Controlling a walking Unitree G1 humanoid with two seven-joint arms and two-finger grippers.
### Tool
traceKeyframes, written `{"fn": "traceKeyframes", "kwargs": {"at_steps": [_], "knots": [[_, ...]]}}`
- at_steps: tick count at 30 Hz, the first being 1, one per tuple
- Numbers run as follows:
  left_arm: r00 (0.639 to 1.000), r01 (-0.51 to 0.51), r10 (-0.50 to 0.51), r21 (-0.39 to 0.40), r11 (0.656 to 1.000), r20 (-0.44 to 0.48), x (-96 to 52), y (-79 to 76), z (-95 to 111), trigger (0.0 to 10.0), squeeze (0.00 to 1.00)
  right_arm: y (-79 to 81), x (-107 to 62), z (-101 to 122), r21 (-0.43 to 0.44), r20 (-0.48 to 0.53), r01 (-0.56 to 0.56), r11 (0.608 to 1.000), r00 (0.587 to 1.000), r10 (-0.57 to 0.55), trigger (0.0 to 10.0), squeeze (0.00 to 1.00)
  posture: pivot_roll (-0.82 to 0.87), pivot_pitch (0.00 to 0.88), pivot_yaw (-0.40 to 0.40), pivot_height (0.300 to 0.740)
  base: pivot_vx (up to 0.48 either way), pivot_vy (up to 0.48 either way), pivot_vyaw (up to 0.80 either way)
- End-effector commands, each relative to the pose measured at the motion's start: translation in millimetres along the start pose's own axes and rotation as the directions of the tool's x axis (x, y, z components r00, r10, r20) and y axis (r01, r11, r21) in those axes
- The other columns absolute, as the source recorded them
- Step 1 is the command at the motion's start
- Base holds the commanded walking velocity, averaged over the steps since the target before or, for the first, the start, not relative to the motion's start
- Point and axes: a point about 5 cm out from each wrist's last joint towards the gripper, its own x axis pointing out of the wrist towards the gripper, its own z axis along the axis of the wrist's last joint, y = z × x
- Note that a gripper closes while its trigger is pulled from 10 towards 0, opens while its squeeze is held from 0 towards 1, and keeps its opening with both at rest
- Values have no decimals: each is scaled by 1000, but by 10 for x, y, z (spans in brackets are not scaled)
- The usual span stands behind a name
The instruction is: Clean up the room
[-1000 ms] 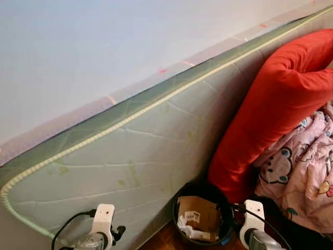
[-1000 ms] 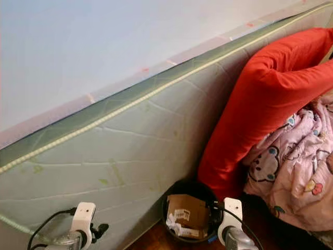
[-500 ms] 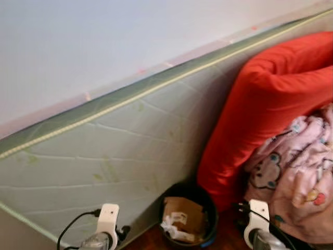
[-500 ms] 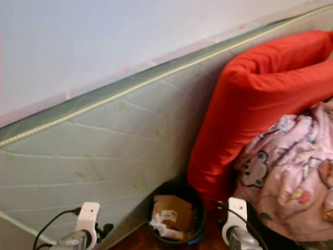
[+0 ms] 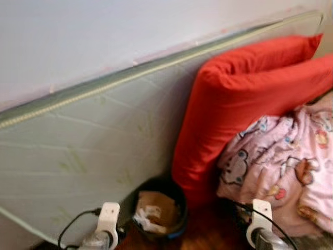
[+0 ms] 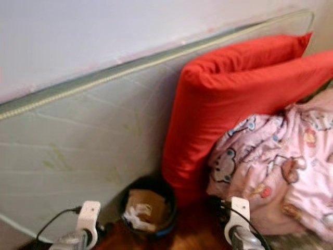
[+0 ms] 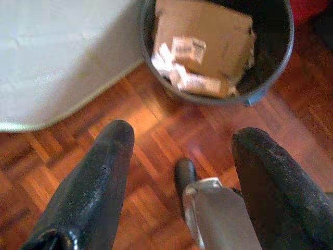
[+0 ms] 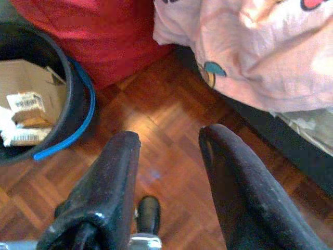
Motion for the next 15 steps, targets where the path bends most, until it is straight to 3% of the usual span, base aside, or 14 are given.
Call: {"fn": "traceKeyframes", "kwargs": {"at_steps": [1, 5, 15], "knots": [[1000, -5, 5, 0, 1000, -5, -3, 25, 1, 10000, 0, 9, 2, 3, 10, 0, 0, 1000, 1000, 0, 10000, 0, 76, 0, 27, 740, 0, -349, 0], [1000, -5, 5, 0, 1000, -5, -3, 27, 1, 10000, 0, 10, 2, -2, 3, -7, -2, 1000, 1000, 2, 10000, 0, 75, 0, 28, 740, 0, -349, -122], [1000, -5, 5, -2, 1000, -4, -3, 25, 1, 10000, 0, 9, 2, -4, -9, -15, -5, 1000, 1000, 5, 10000, 0, 75, 0, 28, 740, 0, -347, -674]]}}
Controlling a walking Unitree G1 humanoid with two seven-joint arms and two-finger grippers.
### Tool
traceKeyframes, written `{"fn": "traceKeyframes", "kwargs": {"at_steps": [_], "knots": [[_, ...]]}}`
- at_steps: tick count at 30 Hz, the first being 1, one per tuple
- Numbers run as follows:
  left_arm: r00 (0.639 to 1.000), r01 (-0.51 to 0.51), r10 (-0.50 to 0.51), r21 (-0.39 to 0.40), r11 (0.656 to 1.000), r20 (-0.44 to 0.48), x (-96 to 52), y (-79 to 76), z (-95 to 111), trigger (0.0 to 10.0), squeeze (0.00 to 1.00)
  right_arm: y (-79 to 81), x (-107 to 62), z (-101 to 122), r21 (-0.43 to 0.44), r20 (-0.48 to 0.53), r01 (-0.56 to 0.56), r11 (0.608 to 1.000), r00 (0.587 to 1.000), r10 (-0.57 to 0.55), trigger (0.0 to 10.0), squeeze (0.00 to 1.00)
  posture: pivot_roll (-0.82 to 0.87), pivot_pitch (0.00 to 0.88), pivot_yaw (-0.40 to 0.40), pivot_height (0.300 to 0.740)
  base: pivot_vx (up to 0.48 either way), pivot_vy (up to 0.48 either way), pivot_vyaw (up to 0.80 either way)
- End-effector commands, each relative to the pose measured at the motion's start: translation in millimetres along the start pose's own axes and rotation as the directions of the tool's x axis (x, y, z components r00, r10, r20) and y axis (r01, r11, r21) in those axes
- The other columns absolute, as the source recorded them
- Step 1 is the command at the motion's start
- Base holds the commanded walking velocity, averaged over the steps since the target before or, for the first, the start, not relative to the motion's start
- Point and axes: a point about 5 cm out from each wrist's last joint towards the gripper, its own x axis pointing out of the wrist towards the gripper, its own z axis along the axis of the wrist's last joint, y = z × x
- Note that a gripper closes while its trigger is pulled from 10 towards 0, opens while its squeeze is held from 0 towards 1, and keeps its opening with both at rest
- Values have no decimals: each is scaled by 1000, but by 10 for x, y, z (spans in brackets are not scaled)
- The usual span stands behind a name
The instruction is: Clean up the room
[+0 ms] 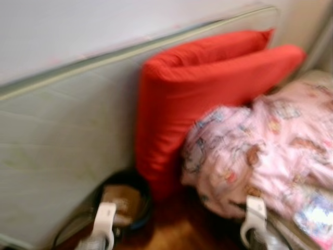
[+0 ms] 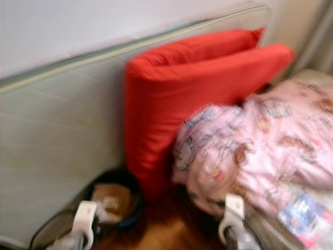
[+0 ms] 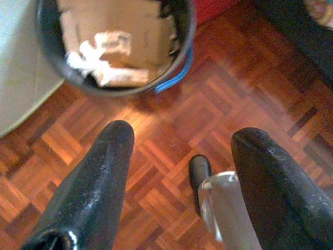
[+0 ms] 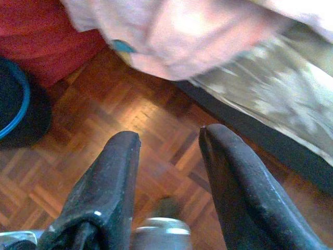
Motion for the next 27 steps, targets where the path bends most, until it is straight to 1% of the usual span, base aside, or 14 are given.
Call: {"fn": "traceKeyframes", "kwargs": {"at_steps": [1, 3, 27], "knots": [[1000, 6, -6, 0, 1000, 0, 8, -27, 17, 10000, 0, -47, -6, 0, -6, -8, 13, 1000, 1000, -13, 10000, 0, 75, 0, 28, 740, 0, -292, -706], [1000, 3, -3, 7, 1000, -3, 8, -24, 16, 10000, 0, -47, -6, 0, -6, -8, 13, 1000, 1000, -13, 10000, 0, 75, 0, 28, 740, 0, -279, -703], [1000, -7, 7, 6, 1000, -4, 7, -17, 13, 10000, 0, -43, -6, -1, -17, -11, 6, 1000, 1000, -6, 10000, 0, 73, 0, 32, 740, 0, 0, -701]]}}
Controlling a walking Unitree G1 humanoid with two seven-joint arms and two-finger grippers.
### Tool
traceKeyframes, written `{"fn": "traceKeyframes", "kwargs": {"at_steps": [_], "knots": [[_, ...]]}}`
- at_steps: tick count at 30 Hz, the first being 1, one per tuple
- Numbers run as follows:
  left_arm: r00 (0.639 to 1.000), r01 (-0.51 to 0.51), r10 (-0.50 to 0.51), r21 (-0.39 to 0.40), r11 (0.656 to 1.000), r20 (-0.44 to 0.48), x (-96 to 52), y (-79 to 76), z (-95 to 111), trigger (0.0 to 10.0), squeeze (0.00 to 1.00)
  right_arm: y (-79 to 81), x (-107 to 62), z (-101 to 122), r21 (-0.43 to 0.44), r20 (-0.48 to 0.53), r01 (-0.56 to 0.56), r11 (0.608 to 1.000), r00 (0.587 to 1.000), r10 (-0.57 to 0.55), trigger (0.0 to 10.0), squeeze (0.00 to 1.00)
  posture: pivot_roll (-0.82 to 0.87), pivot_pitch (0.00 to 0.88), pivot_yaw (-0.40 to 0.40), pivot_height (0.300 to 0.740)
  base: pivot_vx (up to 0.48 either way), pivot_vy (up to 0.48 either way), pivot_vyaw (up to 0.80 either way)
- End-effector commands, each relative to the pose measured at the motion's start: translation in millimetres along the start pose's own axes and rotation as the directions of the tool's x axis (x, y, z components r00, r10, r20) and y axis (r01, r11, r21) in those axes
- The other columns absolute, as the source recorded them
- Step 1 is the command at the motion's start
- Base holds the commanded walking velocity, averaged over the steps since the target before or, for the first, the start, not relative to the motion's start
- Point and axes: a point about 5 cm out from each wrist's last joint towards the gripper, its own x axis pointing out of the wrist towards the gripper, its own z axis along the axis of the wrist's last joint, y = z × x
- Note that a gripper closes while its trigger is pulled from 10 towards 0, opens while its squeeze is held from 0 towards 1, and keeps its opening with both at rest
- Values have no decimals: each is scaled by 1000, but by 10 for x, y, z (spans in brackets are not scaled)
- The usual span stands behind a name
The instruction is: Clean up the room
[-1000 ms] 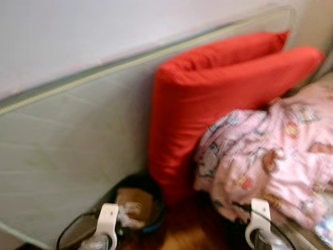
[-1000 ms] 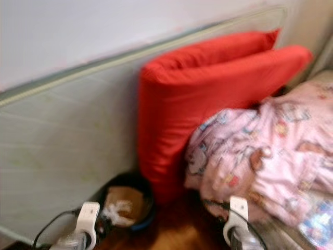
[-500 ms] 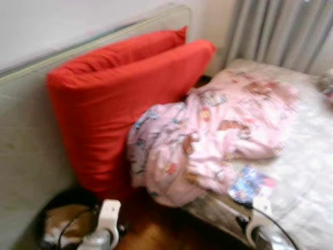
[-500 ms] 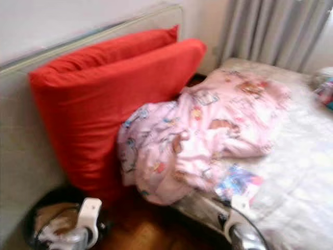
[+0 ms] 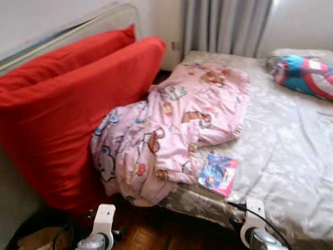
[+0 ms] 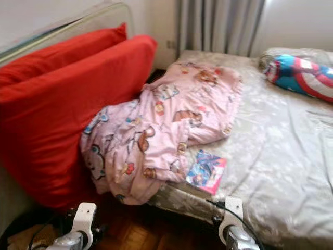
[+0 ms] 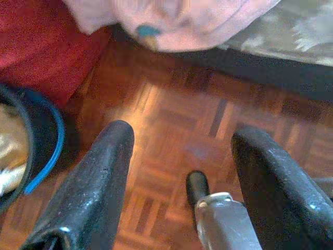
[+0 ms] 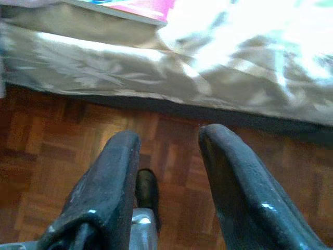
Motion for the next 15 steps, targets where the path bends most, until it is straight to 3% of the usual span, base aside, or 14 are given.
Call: {"fn": "traceKeyframes", "kwargs": {"at_steps": [1, 8, 15], "knots": [[1000, -15, 15, 3, 1000, -23, -16, 54, -54, 10000, 0, 57, 8, 2, -8, -1, -13, 1000, 1000, 13, 10000, 0, 73, 0, 32, 740, 0, 0, 0], [1000, -17, 17, 2, 1000, -22, -16, 53, -56, 10000, 0, 53, 8, 2, -2, 3, -7, 1000, 1000, 7, 10000, 0, 73, 0, 32, 740, 0, 0, 0], [1000, -28, 29, -46, 999, 13, -18, 53, -42, 10000, 0, 52, 7, 3, 0, 5, -6, 1000, 1000, 6, 10000, 0, 73, 0, 32, 740, 0, 0, 0]]}}
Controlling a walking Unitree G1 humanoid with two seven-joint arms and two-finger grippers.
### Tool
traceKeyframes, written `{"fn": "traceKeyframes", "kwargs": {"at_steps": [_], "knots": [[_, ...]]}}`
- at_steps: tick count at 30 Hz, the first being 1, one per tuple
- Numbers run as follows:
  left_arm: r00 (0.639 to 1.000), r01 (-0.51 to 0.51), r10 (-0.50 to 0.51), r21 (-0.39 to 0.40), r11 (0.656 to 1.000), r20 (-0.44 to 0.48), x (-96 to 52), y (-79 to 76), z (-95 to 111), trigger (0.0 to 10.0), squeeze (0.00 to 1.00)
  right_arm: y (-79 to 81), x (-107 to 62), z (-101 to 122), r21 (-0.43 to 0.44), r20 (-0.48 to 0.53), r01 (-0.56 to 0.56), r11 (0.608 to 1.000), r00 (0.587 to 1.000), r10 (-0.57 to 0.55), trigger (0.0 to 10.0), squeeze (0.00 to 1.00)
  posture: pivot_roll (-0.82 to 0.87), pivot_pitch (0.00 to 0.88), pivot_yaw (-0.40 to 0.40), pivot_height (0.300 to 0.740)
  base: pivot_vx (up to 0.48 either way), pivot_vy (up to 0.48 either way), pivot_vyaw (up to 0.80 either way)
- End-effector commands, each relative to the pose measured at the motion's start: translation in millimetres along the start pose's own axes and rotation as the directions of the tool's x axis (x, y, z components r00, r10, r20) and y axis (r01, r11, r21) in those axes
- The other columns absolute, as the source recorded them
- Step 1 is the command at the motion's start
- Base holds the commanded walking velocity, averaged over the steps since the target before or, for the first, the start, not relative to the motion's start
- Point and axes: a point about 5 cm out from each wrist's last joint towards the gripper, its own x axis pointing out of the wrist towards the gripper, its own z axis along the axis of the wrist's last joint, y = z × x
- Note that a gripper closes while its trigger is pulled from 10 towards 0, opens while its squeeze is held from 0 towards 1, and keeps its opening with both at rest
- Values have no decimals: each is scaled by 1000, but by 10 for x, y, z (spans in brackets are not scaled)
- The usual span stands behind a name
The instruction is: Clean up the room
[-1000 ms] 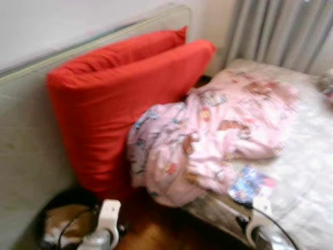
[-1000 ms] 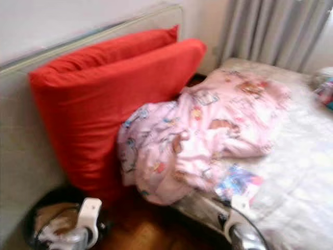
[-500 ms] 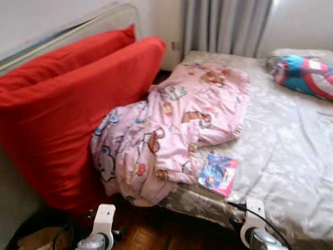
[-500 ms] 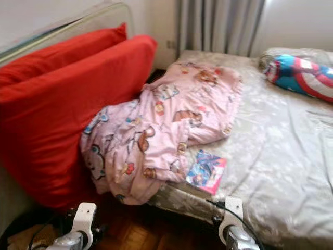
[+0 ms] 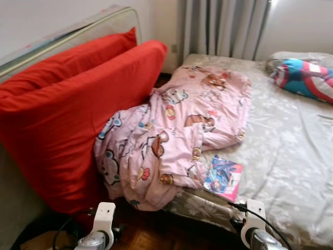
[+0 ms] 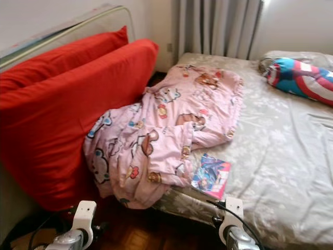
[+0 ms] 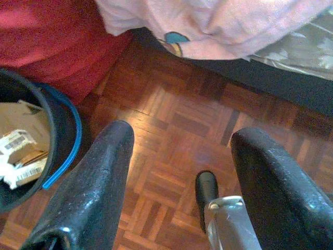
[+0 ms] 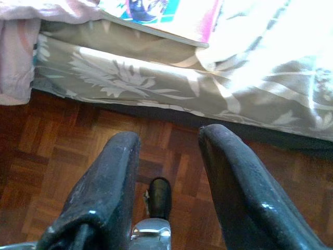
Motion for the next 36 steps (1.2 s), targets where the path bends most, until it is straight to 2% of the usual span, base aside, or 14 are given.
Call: {"fn": "traceKeyframes", "kwargs": {"at_steps": [1, 8, 23, 36], "knots": [[1000, -7, 7, -20, 1000, -6, -7, 3, -39, 10000, 0, 9, 2, 2, 0, 1, 1, 1000, 1000, -1, 10000, 0, 72, 0, 33, 740, 0, 0, 0], [1000, -4, 4, -14, 1000, -8, -7, 4, -37, 10000, 0, 13, 2, 1, 11, 3, 0, 1000, 1000, 0, 10000, 0, 72, 0, 33, 740, 0, 0, 0], [1000, -1, 1, -17, 1000, -8, -7, 2, -40, 10000, 0, 17, 2, -1, 11, 2, -8, 1000, 1000, 8, 10000, 0, 72, 0, 32, 740, 0, 0, -734], [1000, 1, -1, -15, 1000, -11, -8, 1, -44, 10000, 0, 17, 2, -1, 18, 6, -5, 1000, 1000, 5, 10000, 0, 73, 0, 34, 740, 0, 0, 0]]}}
